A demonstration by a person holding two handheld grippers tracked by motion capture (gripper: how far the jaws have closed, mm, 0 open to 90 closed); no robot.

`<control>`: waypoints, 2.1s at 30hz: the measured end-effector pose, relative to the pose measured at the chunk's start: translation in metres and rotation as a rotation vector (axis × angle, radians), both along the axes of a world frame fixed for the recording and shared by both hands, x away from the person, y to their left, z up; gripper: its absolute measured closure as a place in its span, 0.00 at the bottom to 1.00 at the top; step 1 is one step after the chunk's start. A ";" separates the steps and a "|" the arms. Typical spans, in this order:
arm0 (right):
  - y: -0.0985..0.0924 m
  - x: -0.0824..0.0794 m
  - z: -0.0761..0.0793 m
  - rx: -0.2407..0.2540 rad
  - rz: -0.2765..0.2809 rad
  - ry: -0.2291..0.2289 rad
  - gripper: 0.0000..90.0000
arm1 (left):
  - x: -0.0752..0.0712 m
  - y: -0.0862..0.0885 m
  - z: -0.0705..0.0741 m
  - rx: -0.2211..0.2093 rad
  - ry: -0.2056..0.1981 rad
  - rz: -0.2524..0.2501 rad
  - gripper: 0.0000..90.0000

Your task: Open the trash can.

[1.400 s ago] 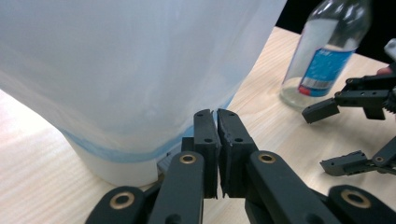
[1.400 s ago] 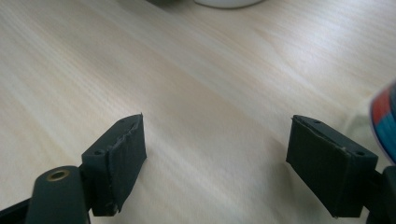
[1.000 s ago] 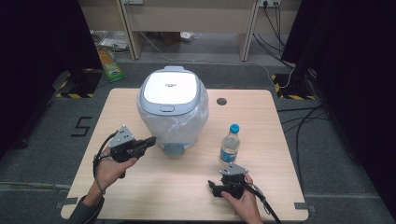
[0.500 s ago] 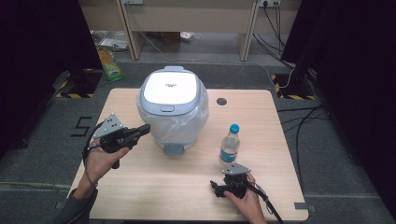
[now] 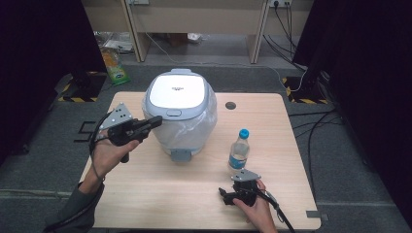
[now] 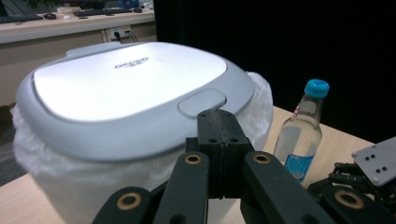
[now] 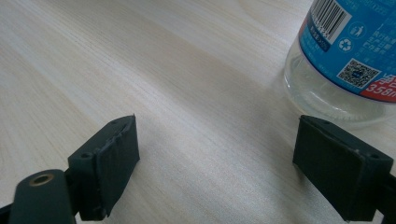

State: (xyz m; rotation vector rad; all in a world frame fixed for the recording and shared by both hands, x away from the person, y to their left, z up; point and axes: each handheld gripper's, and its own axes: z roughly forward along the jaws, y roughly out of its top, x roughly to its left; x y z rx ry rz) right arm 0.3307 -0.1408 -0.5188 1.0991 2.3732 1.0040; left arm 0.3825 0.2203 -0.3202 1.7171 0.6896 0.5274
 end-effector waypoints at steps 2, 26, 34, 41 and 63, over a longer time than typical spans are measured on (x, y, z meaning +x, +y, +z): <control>0.000 0.000 0.000 0.001 -0.001 0.002 0.16 | 0.004 -0.005 0.002 0.003 -0.002 -0.002 0.99; 0.000 0.000 0.000 0.001 0.001 0.002 0.16 | 0.032 -0.027 -0.002 -0.001 0.001 0.017 1.00; 0.000 0.000 0.000 0.001 0.001 0.003 0.16 | 0.032 -0.025 -0.008 -0.026 -0.017 0.012 1.00; 0.000 0.000 0.000 -0.001 0.002 0.004 0.16 | 0.032 -0.023 -0.008 -0.052 0.015 0.001 1.00; 0.000 0.001 0.000 -0.001 0.006 0.006 0.14 | 0.021 -0.021 0.004 -0.001 0.050 -0.053 0.81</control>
